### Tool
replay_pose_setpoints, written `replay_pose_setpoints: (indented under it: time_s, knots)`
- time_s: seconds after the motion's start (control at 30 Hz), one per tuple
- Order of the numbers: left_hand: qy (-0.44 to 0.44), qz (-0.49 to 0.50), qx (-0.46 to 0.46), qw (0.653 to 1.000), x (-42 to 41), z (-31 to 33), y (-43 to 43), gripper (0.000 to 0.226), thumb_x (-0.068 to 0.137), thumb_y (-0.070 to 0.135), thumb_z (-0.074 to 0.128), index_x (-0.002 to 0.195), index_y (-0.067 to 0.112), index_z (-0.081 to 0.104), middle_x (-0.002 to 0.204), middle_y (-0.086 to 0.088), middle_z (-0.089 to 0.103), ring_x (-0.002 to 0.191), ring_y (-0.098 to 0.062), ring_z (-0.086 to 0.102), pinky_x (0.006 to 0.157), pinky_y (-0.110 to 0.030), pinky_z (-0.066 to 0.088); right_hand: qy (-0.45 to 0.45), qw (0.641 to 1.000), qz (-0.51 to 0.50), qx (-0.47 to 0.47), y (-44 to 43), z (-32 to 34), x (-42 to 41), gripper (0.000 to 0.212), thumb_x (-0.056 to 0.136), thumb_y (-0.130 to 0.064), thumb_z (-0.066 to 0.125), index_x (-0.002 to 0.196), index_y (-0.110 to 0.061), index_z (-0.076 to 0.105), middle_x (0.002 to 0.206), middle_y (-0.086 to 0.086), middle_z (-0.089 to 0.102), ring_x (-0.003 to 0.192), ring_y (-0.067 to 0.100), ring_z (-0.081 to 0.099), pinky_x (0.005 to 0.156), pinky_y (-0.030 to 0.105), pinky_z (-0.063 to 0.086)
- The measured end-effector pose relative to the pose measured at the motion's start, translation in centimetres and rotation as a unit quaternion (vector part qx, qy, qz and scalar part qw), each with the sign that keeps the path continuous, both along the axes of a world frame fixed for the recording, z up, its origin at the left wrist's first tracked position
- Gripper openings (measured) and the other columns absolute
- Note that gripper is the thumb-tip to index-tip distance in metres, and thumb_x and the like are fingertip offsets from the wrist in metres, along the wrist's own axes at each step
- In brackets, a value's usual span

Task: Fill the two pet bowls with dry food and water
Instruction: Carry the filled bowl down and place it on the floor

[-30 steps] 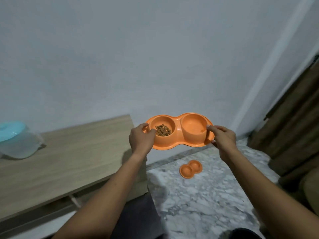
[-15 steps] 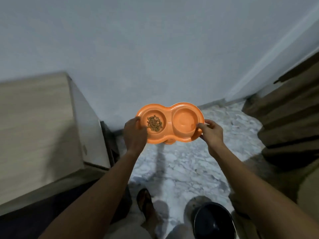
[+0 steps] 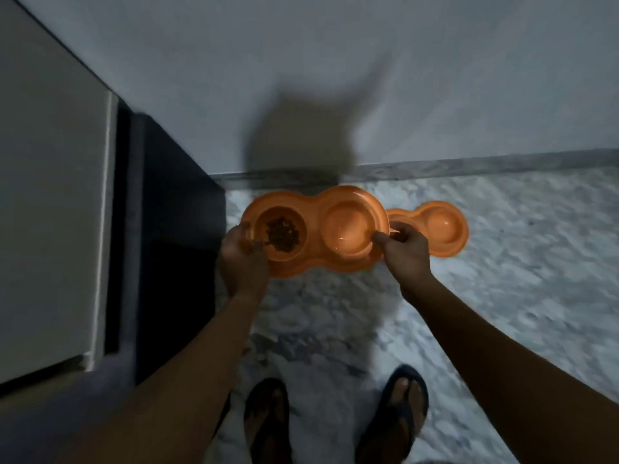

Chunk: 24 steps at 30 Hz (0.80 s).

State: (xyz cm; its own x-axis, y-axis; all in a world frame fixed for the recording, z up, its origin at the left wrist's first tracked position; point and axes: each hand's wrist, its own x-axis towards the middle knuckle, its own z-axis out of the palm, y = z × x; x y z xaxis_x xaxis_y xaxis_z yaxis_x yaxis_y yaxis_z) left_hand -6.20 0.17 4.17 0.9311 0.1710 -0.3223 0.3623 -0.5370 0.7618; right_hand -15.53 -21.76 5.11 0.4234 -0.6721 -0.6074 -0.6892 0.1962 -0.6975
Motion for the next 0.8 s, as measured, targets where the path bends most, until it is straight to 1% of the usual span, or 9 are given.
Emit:
replay_pose_setpoints:
  time_s: [0.1, 0.17, 0.23, 0.33, 0.43, 0.57, 0.6, 0.7, 0.8]
  knots:
    - [-0.001, 0.006, 0.021, 1.000, 1.1, -8.9, 1.2, 0.023, 0.087, 0.007, 0.059, 0.106, 0.012, 0.071, 0.105, -0.009, 0.069, 0.096, -0.023, 0.062, 0.081, -0.029, 0.046, 0.020, 1.000, 0.020, 0.001, 0.8, -9.5, 1.6, 0.046, 0.084, -0.026, 0.079, 0.126, -0.010, 0.064, 0.094, 0.002, 0.067, 0.095, 0.027, 0.067, 0.087, 0.042, 0.053]
    - [0.001, 0.011, 0.022, 1.000, 1.8, -13.8, 1.9, 0.022, 0.085, 0.007, 0.061, 0.104, 0.012, 0.072, 0.102, -0.009, 0.071, 0.097, -0.026, 0.065, 0.081, -0.031, 0.048, 0.027, 0.999, 0.030, 0.002, 1.6, -14.4, 2.4, 0.045, 0.085, -0.025, 0.079, 0.124, -0.010, 0.065, 0.098, 0.006, 0.070, 0.091, 0.025, 0.066, 0.081, 0.036, 0.051]
    - [0.013, 0.019, 0.022, 1.000, 2.2, -17.5, 2.3, 0.026, 0.084, 0.007, 0.062, 0.106, 0.015, 0.072, 0.104, -0.008, 0.072, 0.100, -0.025, 0.065, 0.085, -0.032, 0.050, 0.029, 0.998, 0.045, -0.018, 2.2, -18.0, 2.9, 0.040, 0.082, -0.028, 0.079, 0.116, -0.010, 0.068, 0.101, 0.011, 0.074, 0.094, 0.029, 0.070, 0.085, 0.042, 0.056]
    - [0.043, 0.030, 0.019, 0.998, 2.5, -21.0, 2.5, 0.033, 0.085, 0.006, 0.061, 0.115, 0.016, 0.071, 0.112, -0.005, 0.071, 0.105, -0.021, 0.063, 0.088, -0.027, 0.048, 0.040, 0.996, 0.069, -0.040, 2.4, -22.4, 3.0, 0.022, 0.081, -0.028, 0.078, 0.096, -0.019, 0.066, 0.098, 0.011, 0.075, 0.096, 0.032, 0.071, 0.091, 0.049, 0.057]
    - [0.057, 0.008, 0.008, 0.998, 2.6, -22.9, 2.5, 0.035, 0.084, 0.007, 0.057, 0.114, 0.018, 0.070, 0.111, -0.002, 0.071, 0.105, -0.020, 0.064, 0.088, -0.029, 0.051, 0.043, 0.996, 0.063, -0.053, 2.3, -24.5, 3.1, 0.017, 0.082, -0.029, 0.078, 0.090, -0.020, 0.064, 0.097, 0.012, 0.073, 0.095, 0.033, 0.070, 0.090, 0.050, 0.056]
    - [0.066, 0.018, 0.015, 0.998, 2.9, -23.3, 2.6, 0.038, 0.085, 0.014, 0.061, 0.121, 0.023, 0.067, 0.119, -0.001, 0.068, 0.111, -0.019, 0.061, 0.096, -0.035, 0.050, 0.039, 0.994, 0.075, -0.071, 2.7, -25.5, 3.0, 0.024, 0.083, -0.030, 0.075, 0.097, -0.012, 0.069, 0.095, 0.013, 0.072, 0.092, 0.032, 0.069, 0.086, 0.048, 0.055]
    - [0.052, 0.016, 0.033, 0.998, 2.8, -23.2, 2.4, 0.037, 0.082, 0.019, 0.062, 0.119, 0.023, 0.067, 0.117, -0.001, 0.068, 0.110, -0.021, 0.061, 0.096, -0.038, 0.050, 0.039, 0.993, 0.082, -0.072, 2.8, -25.4, 3.0, 0.027, 0.085, -0.030, 0.075, 0.103, -0.012, 0.069, 0.097, 0.011, 0.071, 0.096, 0.032, 0.068, 0.087, 0.047, 0.055]
    - [-0.021, -0.020, 0.107, 0.994, 2.0, -22.7, 0.7, 0.038, 0.075, 0.029, 0.063, 0.111, 0.017, 0.065, 0.112, -0.006, 0.066, 0.106, -0.028, 0.061, 0.090, -0.044, 0.052, 0.040, 0.991, 0.091, -0.088, 2.6, -24.8, 2.7, 0.056, 0.086, -0.038, 0.076, 0.133, -0.011, 0.064, 0.117, 0.012, 0.069, 0.109, 0.029, 0.065, 0.098, 0.046, 0.051]
    - [-0.068, -0.084, 0.097, 0.989, 0.3, -21.6, -3.0, 0.032, 0.074, 0.029, 0.061, 0.102, 0.016, 0.067, 0.102, -0.009, 0.066, 0.098, -0.031, 0.061, 0.086, -0.045, 0.051, 0.015, 0.993, 0.062, -0.104, 1.1, -23.5, 1.6, 0.064, 0.080, -0.049, 0.075, 0.133, -0.014, 0.065, 0.115, 0.010, 0.067, 0.107, 0.028, 0.065, 0.097, 0.048, 0.052]
